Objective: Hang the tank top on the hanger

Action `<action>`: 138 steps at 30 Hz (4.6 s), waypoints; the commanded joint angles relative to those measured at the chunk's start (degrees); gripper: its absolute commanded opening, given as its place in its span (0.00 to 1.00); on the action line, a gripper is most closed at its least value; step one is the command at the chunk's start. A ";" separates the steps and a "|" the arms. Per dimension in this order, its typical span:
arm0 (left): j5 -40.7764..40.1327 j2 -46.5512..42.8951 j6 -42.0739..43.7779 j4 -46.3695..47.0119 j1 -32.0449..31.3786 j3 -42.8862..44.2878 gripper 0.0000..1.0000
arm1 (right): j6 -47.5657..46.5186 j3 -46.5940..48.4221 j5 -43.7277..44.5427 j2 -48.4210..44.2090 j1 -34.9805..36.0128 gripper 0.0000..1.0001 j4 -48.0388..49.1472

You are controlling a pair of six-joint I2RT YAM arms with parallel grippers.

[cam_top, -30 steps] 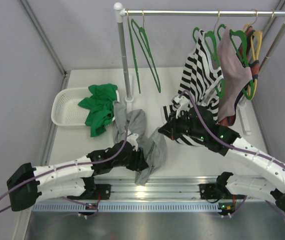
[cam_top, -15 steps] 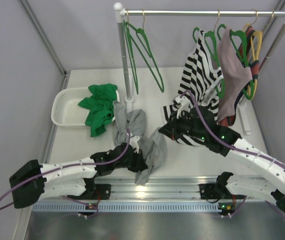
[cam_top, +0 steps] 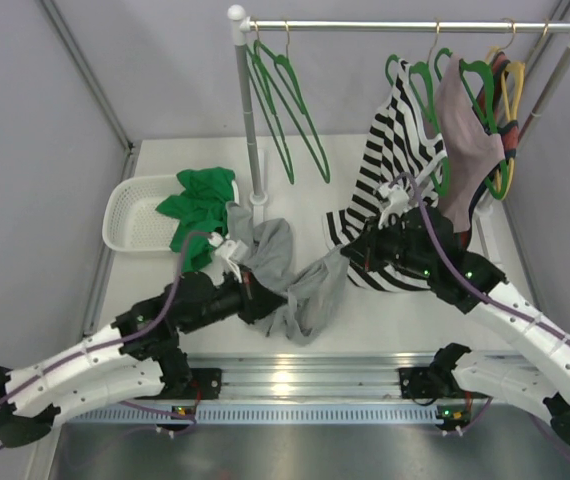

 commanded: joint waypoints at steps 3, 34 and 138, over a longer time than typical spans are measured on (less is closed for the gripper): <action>-5.75 -1.03 5.29 -10.46 -0.18 18.44 0.00 | -1.02 9.65 -2.40 -2.77 -2.89 0.00 -3.45; -27.37 17.08 16.47 -21.29 -0.18 51.17 0.00 | -1.03 36.77 -0.91 6.29 -3.51 0.00 -12.08; -6.10 7.15 8.02 -13.02 21.35 13.01 0.43 | -18.25 73.84 16.94 49.09 -2.45 0.50 -12.25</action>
